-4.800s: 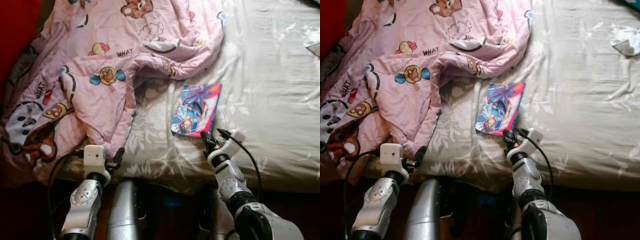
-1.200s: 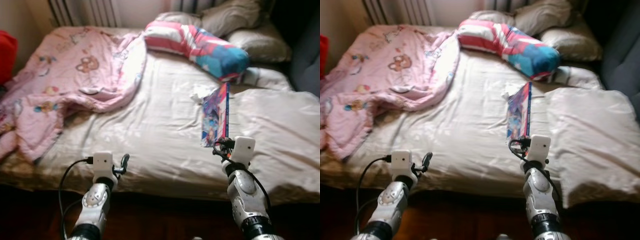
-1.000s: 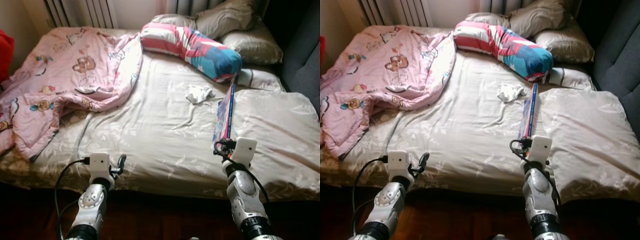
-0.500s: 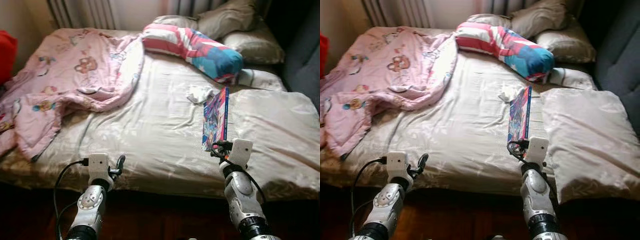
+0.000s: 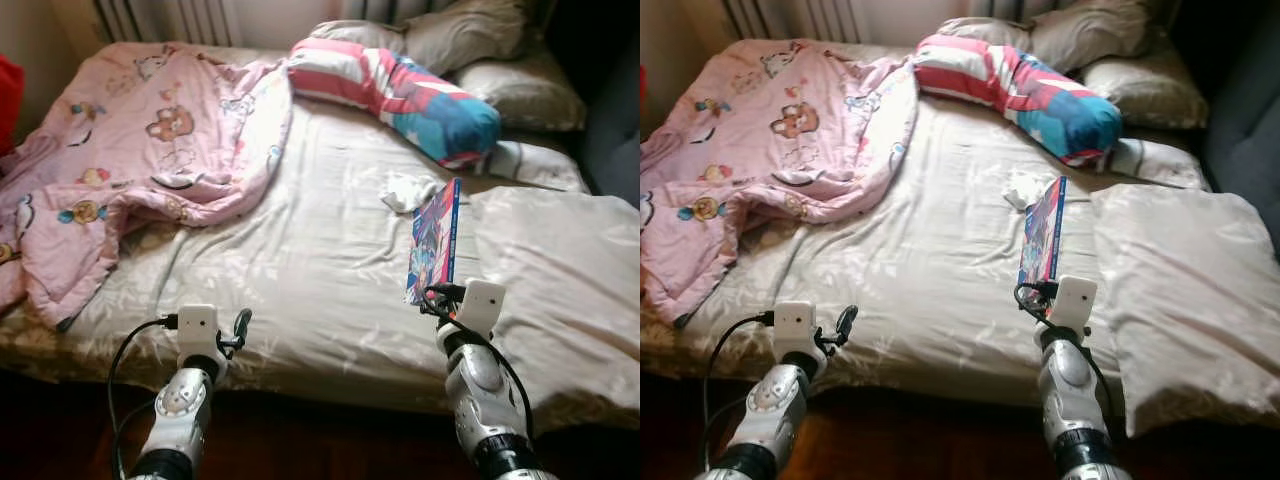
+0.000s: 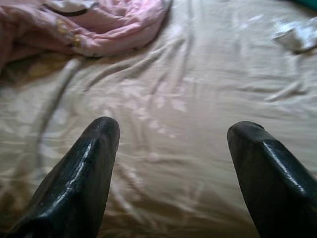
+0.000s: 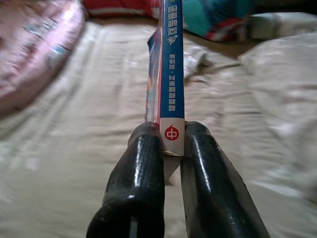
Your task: Clean up the room
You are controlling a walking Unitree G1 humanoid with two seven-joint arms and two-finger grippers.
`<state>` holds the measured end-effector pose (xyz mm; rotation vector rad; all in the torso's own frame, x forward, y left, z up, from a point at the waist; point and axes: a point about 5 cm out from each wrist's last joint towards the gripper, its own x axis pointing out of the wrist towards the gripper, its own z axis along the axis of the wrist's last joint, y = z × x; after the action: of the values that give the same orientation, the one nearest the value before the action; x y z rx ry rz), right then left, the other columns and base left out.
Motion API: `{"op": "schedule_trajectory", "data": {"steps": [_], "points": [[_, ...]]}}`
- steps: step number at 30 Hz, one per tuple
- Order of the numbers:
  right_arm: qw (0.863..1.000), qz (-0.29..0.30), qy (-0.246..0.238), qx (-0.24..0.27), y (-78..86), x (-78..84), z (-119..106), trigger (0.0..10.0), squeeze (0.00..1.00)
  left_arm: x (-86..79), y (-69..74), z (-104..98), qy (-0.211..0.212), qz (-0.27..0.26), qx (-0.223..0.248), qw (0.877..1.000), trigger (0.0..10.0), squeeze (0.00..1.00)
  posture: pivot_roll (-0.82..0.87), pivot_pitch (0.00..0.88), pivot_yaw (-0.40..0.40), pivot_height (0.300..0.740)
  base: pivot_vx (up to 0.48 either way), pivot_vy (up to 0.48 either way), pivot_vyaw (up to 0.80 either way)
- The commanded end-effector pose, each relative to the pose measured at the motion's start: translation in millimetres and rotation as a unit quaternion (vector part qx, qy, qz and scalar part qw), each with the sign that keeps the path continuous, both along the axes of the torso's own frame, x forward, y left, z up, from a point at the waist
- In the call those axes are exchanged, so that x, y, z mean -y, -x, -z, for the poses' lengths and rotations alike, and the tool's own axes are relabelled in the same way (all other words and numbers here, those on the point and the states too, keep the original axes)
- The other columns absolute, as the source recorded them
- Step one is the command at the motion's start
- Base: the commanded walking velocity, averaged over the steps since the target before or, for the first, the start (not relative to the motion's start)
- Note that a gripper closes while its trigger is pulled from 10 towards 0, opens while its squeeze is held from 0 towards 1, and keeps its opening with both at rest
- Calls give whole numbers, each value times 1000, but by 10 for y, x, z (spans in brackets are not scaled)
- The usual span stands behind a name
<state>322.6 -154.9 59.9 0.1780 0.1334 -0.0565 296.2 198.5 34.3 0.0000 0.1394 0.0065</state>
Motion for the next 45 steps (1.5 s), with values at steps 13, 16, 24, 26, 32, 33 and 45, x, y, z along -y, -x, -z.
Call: {"op": "schedule_trajectory", "data": {"steps": [13, 16, 24, 26, 32, 33, 45], "points": [[1000, 13, 3, 8, 6, 74, -10, 10000, 0, 62, 0, 6, 2, 8, 0, 1000, 10000, 0, -45, 184, -4, 740, 284, 0, -252], [1000, 13, 4, 7, 5, 77, -7, 10000, 0, 58, -1, 4, 1, 9, 1, 1000, 10000, 0, -46, 179, -3, 740, 285, 0, 0], [1000, 14, 7, 2, 14, 100, 15, 10000, 0, 78, -2, 14, 1, 13, -3, 1000, 10000, 0, -52, 163, -2, 740, 61, 0, 0], [1000, 15, 8, 0, 19, 105, 22, 10000, 0, 85, -2, 15, 2, 14, -3, 1000, 10000, 0, -52, 160, -1, 740, 0, 0, 0], [1000, 30, 0, -9, 39, 149, 67, 10000, 0, 97, 12, 29, 1, 19, -5, 1000, 10000, 0, -51, 145, -2, 740, 0, 0, 0], [1000, 30, 0, -9, 39, 149, 67, 10000, 0, 97, 12, 29, 1, 19, -5, 1000, 10000, 0, -51, 145, -2, 740, 0, 0, 0], [1000, 25, -2, -18, 26, 137, 77, 10000, 0, 84, 8, 22, -5, 17, -4, 1000, 10000, 0, -52, 168, -2, 740, 0, -258, -285]]}}
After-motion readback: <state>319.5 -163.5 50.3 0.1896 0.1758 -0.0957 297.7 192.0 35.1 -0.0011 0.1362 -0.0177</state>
